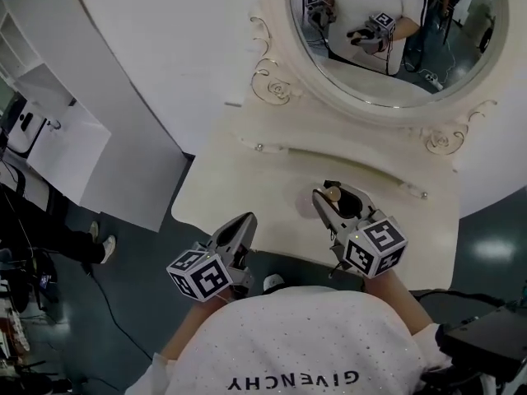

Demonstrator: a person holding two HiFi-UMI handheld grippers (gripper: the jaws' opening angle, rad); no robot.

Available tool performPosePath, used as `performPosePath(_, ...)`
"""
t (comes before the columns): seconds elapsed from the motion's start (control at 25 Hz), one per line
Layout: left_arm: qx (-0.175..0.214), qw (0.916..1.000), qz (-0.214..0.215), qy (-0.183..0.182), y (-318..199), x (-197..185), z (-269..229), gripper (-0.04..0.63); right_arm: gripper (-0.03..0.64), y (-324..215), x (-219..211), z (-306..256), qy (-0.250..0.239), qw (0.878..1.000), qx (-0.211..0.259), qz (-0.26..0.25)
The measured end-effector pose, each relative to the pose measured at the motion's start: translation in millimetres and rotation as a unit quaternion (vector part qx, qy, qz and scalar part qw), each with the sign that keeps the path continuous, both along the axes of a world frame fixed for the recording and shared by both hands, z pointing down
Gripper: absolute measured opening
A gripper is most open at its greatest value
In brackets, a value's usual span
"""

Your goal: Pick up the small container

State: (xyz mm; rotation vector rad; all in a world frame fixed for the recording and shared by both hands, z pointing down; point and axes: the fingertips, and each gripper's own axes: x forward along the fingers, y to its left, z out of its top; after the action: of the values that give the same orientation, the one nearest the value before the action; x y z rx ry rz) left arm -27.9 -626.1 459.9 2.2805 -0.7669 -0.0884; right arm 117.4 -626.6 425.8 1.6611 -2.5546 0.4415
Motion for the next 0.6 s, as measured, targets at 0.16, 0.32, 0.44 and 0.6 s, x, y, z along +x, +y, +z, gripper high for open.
performPosePath(0.16, 0.008, 0.9996, 0.027, -0.005, 18.6, 41.3, -7.9, 0.001, 0.13, 26.7, 31.0, -19.5, -0.022, 1.0, 0.007, 0.009)
performPosePath(0.32, 0.021, 0.999, 0.039, -0.01, 43.6, 74.5, -14.3, 0.001, 0.13, 53.8, 59.5, -33.1, -0.036, 0.999, 0.022, 0.013)
performPosePath(0.44, 0.021, 0.9988, 0.042, -0.014, 66.1, 96.0, -13.6, 0.0, 0.13, 76.2, 77.0, -40.8, -0.043, 0.999, 0.031, 0.01)
performPosePath(0.6, 0.023, 0.9985, 0.046, -0.019, 97.9, 125.8, -14.5, 0.0, 0.13, 107.2, 101.8, -48.3, -0.05, 0.998, 0.043, 0.002)
